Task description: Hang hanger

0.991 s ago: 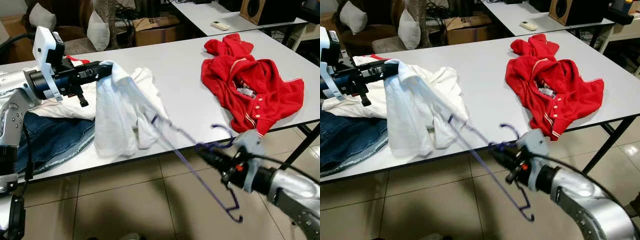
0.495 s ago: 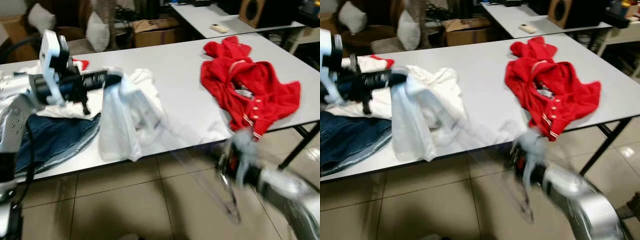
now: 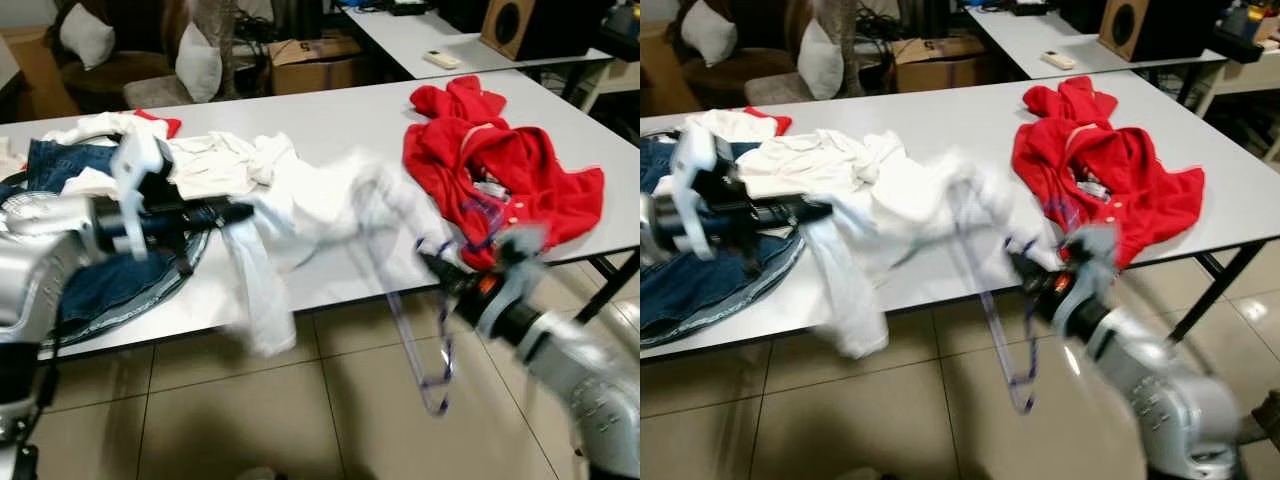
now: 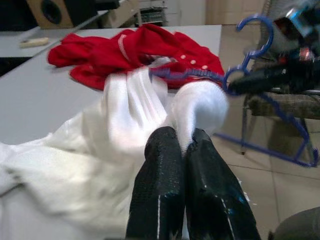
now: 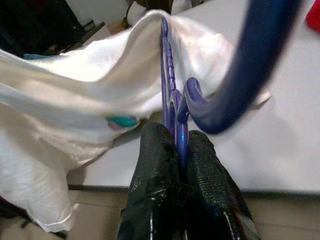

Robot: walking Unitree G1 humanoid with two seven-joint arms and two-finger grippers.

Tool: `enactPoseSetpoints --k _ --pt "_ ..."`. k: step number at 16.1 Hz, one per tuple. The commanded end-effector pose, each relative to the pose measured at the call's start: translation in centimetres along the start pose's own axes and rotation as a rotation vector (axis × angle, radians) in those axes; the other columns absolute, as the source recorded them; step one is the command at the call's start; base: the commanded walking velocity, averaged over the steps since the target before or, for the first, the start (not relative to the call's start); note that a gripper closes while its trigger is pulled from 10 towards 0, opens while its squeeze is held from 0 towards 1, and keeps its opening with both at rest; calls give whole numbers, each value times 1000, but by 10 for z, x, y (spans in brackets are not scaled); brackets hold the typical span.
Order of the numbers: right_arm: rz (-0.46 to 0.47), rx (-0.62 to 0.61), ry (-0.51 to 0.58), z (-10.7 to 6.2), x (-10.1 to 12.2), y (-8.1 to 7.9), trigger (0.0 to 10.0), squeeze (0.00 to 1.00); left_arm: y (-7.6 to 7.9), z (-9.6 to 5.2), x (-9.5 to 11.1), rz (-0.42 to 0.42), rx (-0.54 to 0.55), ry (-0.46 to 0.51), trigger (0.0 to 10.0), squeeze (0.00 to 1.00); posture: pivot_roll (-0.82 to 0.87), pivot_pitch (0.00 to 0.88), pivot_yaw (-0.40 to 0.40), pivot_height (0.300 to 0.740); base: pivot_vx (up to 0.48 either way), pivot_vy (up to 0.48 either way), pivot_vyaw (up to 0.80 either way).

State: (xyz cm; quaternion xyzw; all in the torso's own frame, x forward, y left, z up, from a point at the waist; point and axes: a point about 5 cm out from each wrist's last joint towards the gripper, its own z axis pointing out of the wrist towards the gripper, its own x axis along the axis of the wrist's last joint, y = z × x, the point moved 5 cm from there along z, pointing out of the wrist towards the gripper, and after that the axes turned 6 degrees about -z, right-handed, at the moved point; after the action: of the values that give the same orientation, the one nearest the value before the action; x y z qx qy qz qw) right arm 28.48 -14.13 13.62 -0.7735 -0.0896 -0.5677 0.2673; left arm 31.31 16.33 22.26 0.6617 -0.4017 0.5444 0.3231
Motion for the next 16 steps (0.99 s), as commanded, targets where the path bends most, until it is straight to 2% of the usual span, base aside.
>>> enactPoseSetpoints --k 1,3,5,7,9,10,13,15,16 --pt "35 15 23 1 6 -3 10000 0 3 6 4 27 4 11 0 0 -105 0 42 740 0 0 0" --pt "126 6 11 0 -4 1 10000 0 -4 11 18 75 67 91 0 0 -107 0 39 740 0 0 0" --pt "196 14 -25 -5 -18 2 10000 0 -10 11 42 116 124 213 0 0 -101 0 30 740 0 0 0" --pt "187 41 -65 -10 -31 -1 10000 0 -8 12 54 130 122 277 0 0 -105 0 30 740 0 0 0" --pt "197 61 -62 -11 -32 -3 10000 0 -6 14 57 128 112 300 0 0 -108 0 29 740 0 0 0" --pt "216 102 -43 -13 -30 -9 10000 0 1 16 59 128 69 318 0 0 -110 0 26 740 0 0 0" --pt "217 143 -39 -15 -29 -14 10000 0 3 18 62 138 70 335 0 0 -111 0 19 740 0 0 0" --pt "261 105 -13 -12 -25 -6 10000 0 15 21 66 127 3 354 0 0 -111 0 18 740 0 0 0" --pt "315 17 -3 -5 -27 11 10000 0 27 23 56 83 -80 300 0 0 -108 0 15 740 0 0 0"
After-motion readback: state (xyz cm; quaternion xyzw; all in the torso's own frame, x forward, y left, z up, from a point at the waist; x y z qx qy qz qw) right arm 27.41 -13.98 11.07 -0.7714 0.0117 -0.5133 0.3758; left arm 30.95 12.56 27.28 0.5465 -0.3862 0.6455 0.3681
